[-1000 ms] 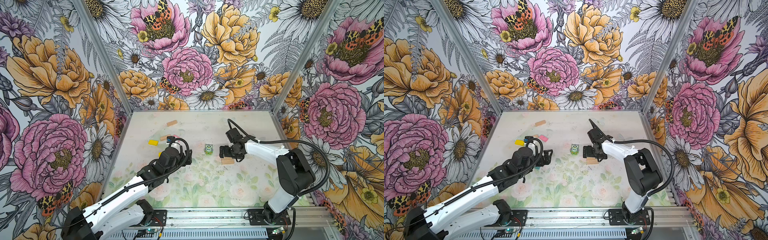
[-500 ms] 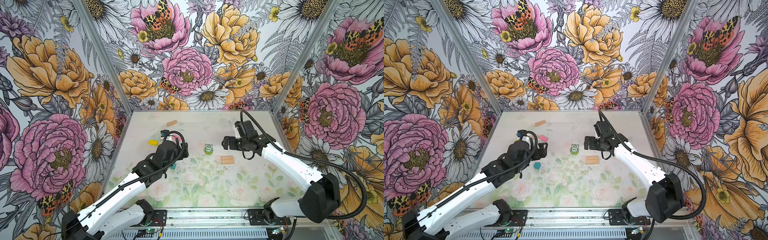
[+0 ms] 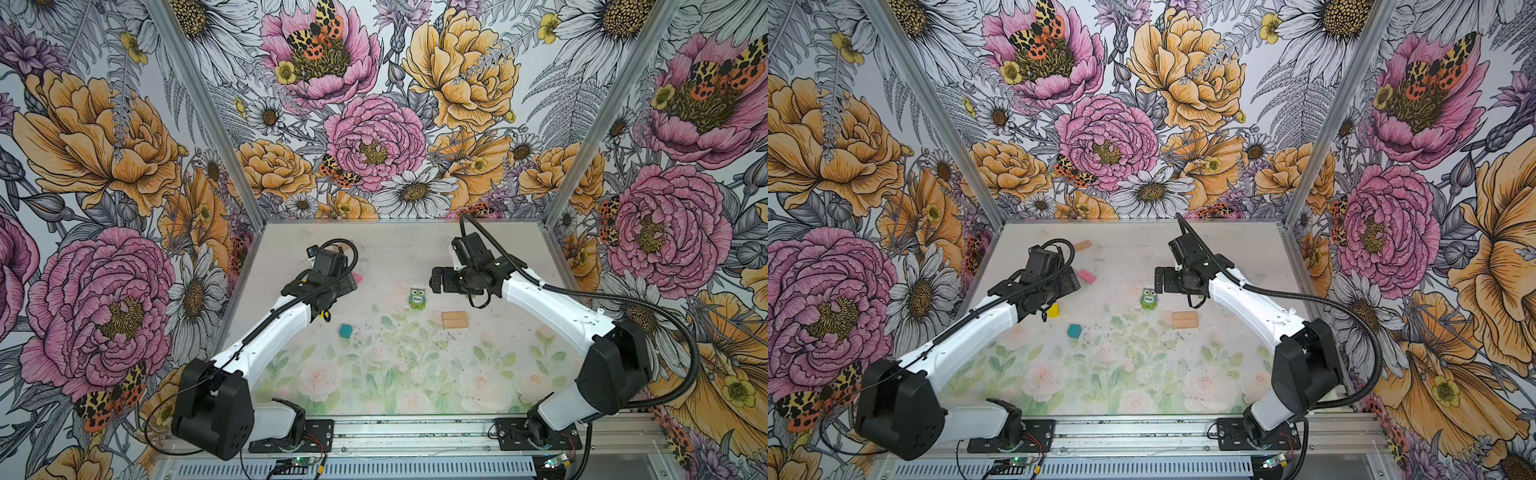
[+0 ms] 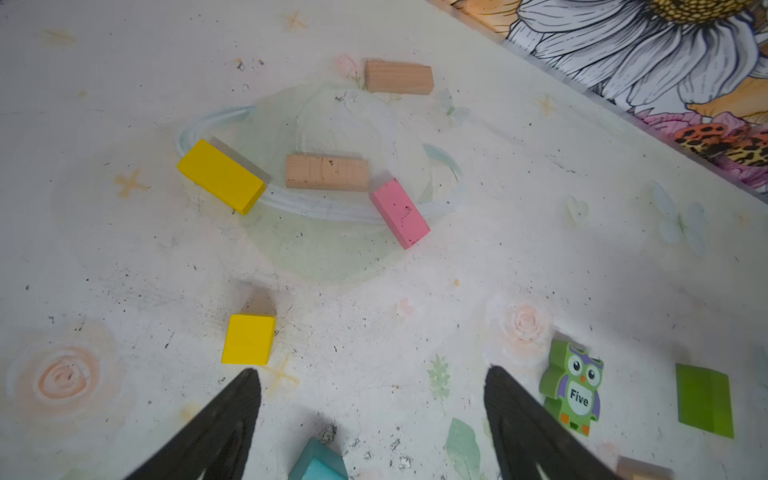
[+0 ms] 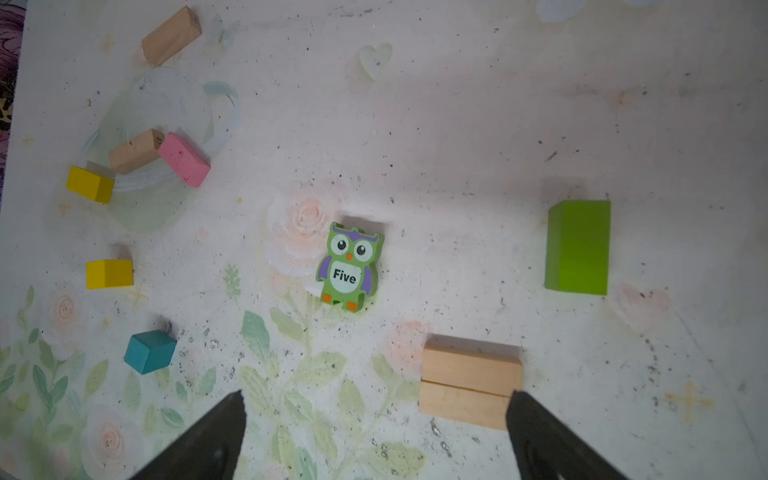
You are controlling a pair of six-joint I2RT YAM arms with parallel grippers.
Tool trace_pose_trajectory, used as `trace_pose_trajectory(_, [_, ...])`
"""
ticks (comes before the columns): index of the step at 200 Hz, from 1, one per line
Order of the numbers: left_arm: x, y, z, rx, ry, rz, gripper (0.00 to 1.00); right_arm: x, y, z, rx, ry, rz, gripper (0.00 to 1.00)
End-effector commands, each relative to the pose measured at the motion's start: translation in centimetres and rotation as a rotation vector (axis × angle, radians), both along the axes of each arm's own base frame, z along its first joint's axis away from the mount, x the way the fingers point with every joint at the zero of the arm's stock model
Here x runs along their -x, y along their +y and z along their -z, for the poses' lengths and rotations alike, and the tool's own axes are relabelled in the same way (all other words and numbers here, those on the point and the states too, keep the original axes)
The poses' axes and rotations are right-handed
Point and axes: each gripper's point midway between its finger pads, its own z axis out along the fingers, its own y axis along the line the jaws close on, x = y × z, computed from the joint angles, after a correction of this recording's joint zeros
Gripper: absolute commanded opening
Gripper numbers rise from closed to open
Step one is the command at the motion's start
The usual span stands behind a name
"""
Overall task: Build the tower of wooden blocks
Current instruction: 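Open and raise the right gripper off the stack while the left arm reaches forward, then lower the left gripper over the plain wood bar and grasp it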
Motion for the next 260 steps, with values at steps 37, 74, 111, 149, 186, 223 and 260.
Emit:
trace_pose_trajectory(37, [-6.3, -0.3, 0.4, 0.091, 0.131, -0.023, 0.77, -3.9, 2.9, -3.4, -0.246, 0.048, 0.029, 1.0])
trace_pose_trajectory(74, [-7.8, 1.3, 1.7, 0.072, 0.226, -0.085, 0.76, -3.7, 2.0, -5.6, -0.215, 0.057, 0.036, 1.0])
trace_pose_trajectory(111, [-8.8, 2.4, 5.5, 0.047, 0.309, -0.12, 0.76, -3.6, 0.8, -5.6, -0.175, 0.048, 0.052, 1.0])
trace_pose_trajectory(149, [-9.5, 3.7, 7.7, -0.008, 0.344, -0.135, 0.76, -3.7, 0.4, -5.4, -0.153, 0.042, 0.052, 1.0])
trace_pose_trajectory(186, [-10.4, 4.2, 8.6, -0.02, 0.357, -0.126, 0.76, -3.7, 0.2, -5.4, -0.152, 0.039, 0.058, 1.0])
trace_pose_trajectory(223, [-11.2, 4.7, 8.7, -0.055, 0.355, -0.104, 0.76, -3.7, 0.0, -5.3, -0.145, 0.04, 0.067, 1.0])
trace_pose_trajectory(260, [-11.7, 5.0, 9.1, -0.105, 0.37, -0.07, 0.77, -3.6, -0.3, -5.2, -0.135, 0.037, 0.082, 1.0])
